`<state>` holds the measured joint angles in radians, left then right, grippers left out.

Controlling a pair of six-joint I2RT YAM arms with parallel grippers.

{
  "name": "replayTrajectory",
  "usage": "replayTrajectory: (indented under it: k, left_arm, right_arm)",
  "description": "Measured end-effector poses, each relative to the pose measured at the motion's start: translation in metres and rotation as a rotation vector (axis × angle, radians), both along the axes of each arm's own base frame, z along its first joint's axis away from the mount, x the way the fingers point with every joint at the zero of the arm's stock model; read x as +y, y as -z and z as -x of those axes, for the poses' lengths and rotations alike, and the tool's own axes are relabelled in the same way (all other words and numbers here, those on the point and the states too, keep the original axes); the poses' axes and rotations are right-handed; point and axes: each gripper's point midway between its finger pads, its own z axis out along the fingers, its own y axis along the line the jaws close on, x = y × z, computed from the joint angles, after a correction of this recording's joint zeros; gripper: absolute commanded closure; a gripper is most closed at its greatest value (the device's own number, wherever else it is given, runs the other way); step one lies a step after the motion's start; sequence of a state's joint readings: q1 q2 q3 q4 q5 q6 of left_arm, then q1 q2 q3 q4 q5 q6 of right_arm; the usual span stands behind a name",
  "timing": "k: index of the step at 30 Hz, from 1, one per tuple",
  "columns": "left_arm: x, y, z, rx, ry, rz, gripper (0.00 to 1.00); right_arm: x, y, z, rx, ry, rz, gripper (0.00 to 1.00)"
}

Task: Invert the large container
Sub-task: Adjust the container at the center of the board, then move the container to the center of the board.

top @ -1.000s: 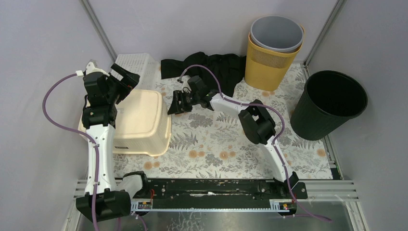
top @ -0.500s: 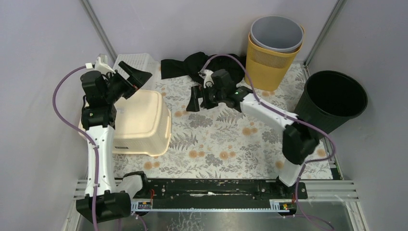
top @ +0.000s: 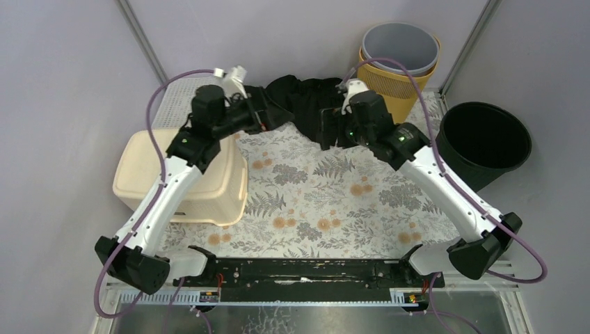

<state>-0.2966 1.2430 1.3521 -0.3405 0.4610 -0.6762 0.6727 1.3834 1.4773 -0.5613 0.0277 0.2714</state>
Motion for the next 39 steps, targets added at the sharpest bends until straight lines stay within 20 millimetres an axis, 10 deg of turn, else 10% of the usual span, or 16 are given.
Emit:
replayTrajectory:
  k: [9,18,27,39]
  left_arm:
    - [-0.065,0.043,0.030,-0.008,0.110,-0.173,0.00]
    - [-0.075,0.138,0.065,0.189,0.203,-0.242,0.00]
    - [-0.078,0.120,0.087,0.138,0.256,-0.198,0.00]
    - [-0.078,0.128,0.092,0.150,0.266,-0.203,0.00]
  right_arm:
    - [-0.158,-0.035,-0.015,-0.065,0.538,0.290,0.15]
    - [-0.282,-0.079,-0.012,-0.062,0.947,0.450,0.17]
    - [-0.334,-0.040,-0.027,0.118,1.033,0.587,0.30]
    - [-0.328,0.005,-0.036,0.251,0.942,0.581,0.33]
